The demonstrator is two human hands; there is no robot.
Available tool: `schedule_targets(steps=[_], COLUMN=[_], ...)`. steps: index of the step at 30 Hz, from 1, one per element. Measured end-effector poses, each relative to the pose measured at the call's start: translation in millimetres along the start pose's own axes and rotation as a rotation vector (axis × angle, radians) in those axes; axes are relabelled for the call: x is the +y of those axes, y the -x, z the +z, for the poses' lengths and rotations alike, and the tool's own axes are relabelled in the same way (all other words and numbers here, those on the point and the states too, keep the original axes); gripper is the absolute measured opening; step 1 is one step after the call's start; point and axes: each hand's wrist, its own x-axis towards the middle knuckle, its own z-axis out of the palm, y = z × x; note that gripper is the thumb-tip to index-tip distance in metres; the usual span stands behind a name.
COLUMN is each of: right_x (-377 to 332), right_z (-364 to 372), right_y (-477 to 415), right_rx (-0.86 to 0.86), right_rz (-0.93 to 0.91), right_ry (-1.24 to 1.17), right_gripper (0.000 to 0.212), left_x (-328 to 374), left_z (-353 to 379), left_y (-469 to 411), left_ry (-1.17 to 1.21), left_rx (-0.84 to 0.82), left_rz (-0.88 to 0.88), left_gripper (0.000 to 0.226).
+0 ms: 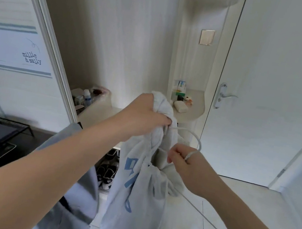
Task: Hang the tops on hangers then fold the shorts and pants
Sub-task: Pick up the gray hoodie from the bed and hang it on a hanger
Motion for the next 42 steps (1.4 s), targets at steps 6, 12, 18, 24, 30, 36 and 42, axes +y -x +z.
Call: schedule_targets(steps=[6,12,18,24,30,36,42], right_x=[6,14,19,23,48,51,39], right_z=[19,5,-21,-35,-44,-26,-18], right_y=[1,14,16,19,26,27,27], right_rx=[0.066,0.063,0.053,0.026,0.111,0.153,0.111], right_rz=[-0.076,-0.070,-0.129,-0.188,-0.188,-0.183,-0.238], right_ry=[-0.340,-0.644,-0.651,-0.464,-0.402,-0.404,-0.291], right_gripper=[0.045,0.054,0.039,0.018,0.023,0.019,0.033], left_x=[-1,-6,-22,-35,-43,-53,-51], left_z=[14,12,-8,-11,-16,12,34], left_y=[18,30,39,42,47,59,69], left_ry=[0.198,-0.142,-1.007,-0.965,-0.776,-0.658,-0.635], left_rx=[-0.235,-0.200,-0.076,-0.129,-0.110,-0.115,-0.094], left_rz=[-0.126,0.127,0.677,0.632,0.581,0.491,0.453], left_gripper=[0.016,0.030,0.060,0.064,0.040,0.030,0.016])
